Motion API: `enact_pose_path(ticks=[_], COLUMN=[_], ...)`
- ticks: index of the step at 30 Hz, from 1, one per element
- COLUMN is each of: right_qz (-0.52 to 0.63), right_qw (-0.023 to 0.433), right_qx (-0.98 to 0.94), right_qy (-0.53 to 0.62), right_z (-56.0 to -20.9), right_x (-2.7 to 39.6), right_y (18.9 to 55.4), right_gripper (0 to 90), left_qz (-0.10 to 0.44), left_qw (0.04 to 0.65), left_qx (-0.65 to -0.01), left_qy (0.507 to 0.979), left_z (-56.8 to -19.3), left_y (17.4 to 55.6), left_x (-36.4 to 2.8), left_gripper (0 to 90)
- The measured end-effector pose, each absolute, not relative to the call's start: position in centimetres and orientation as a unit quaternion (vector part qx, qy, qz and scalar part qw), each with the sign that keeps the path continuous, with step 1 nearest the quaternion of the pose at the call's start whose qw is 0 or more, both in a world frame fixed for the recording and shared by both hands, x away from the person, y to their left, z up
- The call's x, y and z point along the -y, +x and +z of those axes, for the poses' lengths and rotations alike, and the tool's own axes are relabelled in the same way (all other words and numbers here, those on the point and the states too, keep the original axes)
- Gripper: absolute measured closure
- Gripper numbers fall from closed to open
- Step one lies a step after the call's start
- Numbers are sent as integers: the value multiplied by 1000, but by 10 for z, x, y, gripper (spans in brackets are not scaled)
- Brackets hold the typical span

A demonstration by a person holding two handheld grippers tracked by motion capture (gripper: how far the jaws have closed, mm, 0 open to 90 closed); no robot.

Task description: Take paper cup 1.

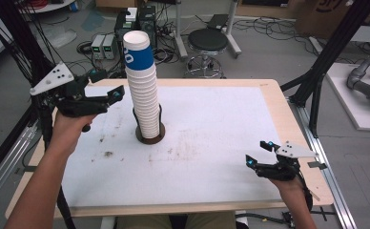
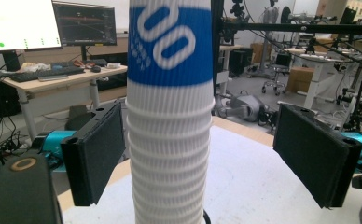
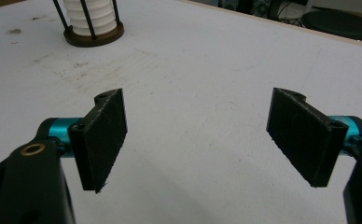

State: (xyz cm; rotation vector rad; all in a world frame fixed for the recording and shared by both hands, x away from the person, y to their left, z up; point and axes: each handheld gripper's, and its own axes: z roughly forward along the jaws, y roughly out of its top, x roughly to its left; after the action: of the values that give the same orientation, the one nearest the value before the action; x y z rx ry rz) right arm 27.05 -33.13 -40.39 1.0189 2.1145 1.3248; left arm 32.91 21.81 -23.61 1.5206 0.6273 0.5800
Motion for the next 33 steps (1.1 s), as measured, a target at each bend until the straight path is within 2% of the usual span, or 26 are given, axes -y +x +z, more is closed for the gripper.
enact_pose_path(ticks=[15, 23, 33], right_qz=[482, 483, 484], right_qw=[224, 221, 218], right_qx=[-765, -763, -764], right_qy=[364, 367, 366], right_z=[-403, -403, -403], right_x=[331, 333, 334], right_y=[270, 269, 269], right_gripper=[205, 205, 205], left_qz=[251, 223, 231], left_qw=[640, 636, 609], left_qx=[-290, -296, -296], left_qy=[666, 677, 698], left_z=[-178, -173, -171], left_y=[371, 391, 406], left_x=[-202, -184, -165], left_gripper=[163, 164, 190])
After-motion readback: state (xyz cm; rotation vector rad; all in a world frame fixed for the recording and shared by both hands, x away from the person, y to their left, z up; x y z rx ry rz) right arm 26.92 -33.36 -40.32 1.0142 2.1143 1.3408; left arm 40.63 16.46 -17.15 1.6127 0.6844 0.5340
